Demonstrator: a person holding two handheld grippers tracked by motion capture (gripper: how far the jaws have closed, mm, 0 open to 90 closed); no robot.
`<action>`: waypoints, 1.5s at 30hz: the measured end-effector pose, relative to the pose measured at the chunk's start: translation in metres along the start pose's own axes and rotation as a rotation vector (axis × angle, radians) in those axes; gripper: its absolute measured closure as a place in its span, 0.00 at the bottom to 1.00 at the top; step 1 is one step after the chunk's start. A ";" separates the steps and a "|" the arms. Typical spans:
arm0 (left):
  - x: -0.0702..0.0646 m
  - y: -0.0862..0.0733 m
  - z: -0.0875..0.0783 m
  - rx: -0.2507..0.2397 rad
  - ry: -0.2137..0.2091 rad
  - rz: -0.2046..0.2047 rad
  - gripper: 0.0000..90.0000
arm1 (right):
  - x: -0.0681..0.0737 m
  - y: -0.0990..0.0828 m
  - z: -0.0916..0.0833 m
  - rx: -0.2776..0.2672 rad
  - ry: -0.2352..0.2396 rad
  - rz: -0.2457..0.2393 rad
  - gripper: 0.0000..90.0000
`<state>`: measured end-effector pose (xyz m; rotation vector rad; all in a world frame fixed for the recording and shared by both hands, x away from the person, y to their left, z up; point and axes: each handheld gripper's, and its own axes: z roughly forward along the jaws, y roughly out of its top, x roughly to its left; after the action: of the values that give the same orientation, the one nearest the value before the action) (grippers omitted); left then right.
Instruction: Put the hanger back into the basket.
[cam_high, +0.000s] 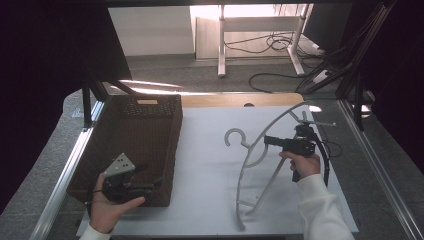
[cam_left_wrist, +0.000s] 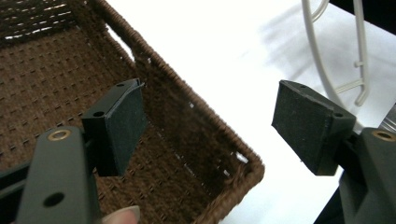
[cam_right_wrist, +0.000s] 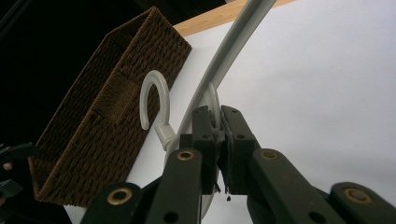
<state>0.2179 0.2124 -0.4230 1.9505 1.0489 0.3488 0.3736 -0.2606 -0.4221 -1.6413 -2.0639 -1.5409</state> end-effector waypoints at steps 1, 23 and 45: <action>-0.001 0.003 0.002 0.003 -0.006 -0.004 0.28 | 0.001 0.001 0.000 -0.007 0.003 0.001 0.95; -0.022 0.040 0.042 0.037 -0.095 -0.008 0.28 | 0.007 0.008 0.001 -0.055 0.061 -0.011 0.95; -0.050 0.073 0.113 0.108 -0.253 -0.057 0.30 | 0.015 0.010 0.001 -0.088 0.112 -0.018 0.95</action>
<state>0.2929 0.0900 -0.4232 1.9940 0.9714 0.0119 0.3753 -0.2509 -0.4071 -1.5291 -1.9865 -1.7102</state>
